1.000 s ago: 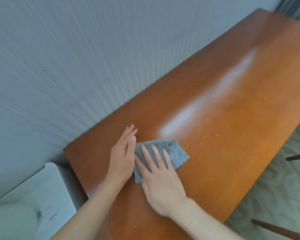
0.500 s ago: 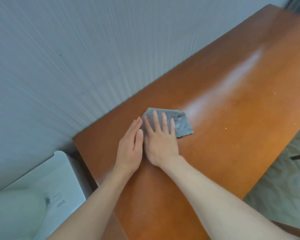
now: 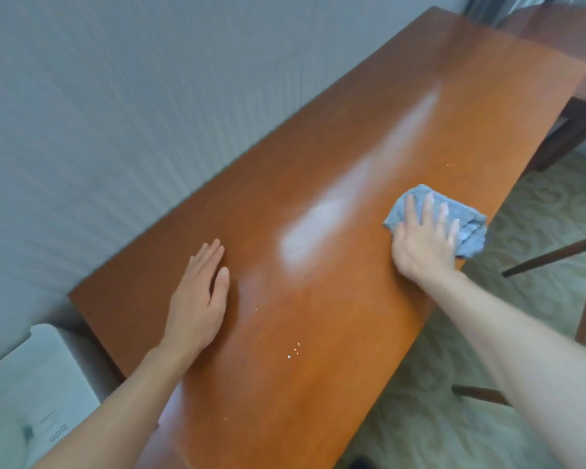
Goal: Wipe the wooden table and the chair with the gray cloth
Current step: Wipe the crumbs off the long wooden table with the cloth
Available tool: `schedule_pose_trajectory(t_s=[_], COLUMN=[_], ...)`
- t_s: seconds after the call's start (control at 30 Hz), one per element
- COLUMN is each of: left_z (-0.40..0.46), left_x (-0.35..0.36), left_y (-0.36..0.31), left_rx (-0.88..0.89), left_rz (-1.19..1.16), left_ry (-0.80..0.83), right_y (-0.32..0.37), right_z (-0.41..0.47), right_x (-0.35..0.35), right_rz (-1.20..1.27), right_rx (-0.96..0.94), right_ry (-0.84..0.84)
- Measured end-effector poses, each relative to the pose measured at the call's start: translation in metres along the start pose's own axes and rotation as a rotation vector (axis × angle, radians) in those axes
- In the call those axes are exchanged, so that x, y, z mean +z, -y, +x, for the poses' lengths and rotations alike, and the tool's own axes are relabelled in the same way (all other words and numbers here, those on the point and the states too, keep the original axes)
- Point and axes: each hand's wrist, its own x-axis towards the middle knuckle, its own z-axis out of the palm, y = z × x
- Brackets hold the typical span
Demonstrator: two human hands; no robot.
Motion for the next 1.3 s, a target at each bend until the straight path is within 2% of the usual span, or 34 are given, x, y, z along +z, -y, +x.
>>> schedule_pose_trajectory(t_s=[0.17,0.33,0.43,0.5,0.63,0.73,0.93,1.07,1.23,1.3], left_z=[0.0,0.002,0.0,0.0,0.002,0.004,0.007,-0.001,-0.028,-0.037], left_x=[-0.005,-0.009,-0.011,-0.01,-0.01,-0.008,0.009,0.011,-0.013,-0.018], left_y=[-0.004,-0.008,-0.009,-0.009,-0.008,-0.012,-0.061,-0.061,-0.038,-0.038], left_rx=[-0.013,-0.034,-0.046,-0.045,-0.043,-0.023,0.203,0.233,0.141,0.099], left_rz=[-0.072,-0.141,-0.152,-0.155,-0.178,-0.118,-0.09,-0.029,-0.089,-0.15], left_ry=[0.022,0.027,0.045,0.048,0.019,0.005,0.188,0.254,0.148,0.109], right_y=[0.089,0.167,0.195,0.197,0.164,0.14,0.114,0.101,0.113,0.132], right_z=[-0.121,-0.264,-0.311,-0.315,-0.28,-0.222,-0.131,-0.096,-0.107,-0.14], right_x=[0.02,0.039,0.045,0.047,0.044,0.029,0.013,0.011,0.011,0.016], right_rz=[0.0,0.047,0.008,0.068,0.071,0.095,0.022,-0.006,0.022,0.028], right_rx=[-0.267,-0.655,-0.859,-0.904,-0.86,-0.724,-0.582,-0.525,-0.403,-0.455], right_ry=[-0.032,0.128,0.206,0.199,0.193,0.163,0.093,0.082,0.079,0.071])
